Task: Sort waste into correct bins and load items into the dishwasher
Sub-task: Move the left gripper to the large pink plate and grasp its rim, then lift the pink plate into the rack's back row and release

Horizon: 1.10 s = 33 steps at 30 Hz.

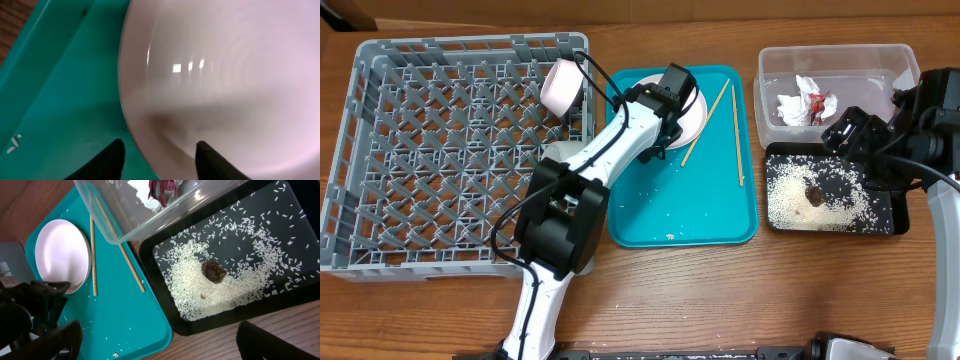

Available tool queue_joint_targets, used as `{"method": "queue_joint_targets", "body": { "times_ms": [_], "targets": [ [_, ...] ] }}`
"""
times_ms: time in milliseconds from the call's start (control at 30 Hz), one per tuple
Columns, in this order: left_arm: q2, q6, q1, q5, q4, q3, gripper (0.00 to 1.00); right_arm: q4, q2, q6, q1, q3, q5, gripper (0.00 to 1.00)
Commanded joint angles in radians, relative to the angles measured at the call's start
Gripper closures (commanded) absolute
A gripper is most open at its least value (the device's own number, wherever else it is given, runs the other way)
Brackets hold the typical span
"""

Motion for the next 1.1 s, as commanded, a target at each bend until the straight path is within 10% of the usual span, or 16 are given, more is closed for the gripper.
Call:
{"method": "queue_joint_targets", "body": {
  "times_ms": [0, 267, 733, 933, 1067],
  "targets": [
    [0.031, -0.017, -0.006, -0.027, 0.002, -0.009, 0.58, 0.002, 0.001, -0.001, -0.005, 0.021, 0.006, 0.0],
    [0.035, -0.005, -0.006, -0.029, -0.002, -0.012, 0.95, 0.003, 0.001, -0.001, -0.005, 0.021, 0.006, 0.0],
    [0.003, 0.06, 0.006, -0.125, -0.004, 0.004, 0.96, 0.003, 0.001, -0.001, -0.005, 0.021, 0.006, 0.0],
    [-0.097, 0.275, 0.008, -0.261, -0.063, 0.103, 0.96, 0.002, 0.001, -0.001, -0.005, 0.021, 0.006, 0.0],
    [-0.206, 0.681, 0.006, -0.346, -0.09, 0.19, 0.96, 0.003, 0.001, -0.001, -0.005, 0.021, 0.006, 0.0]
  ]
}}
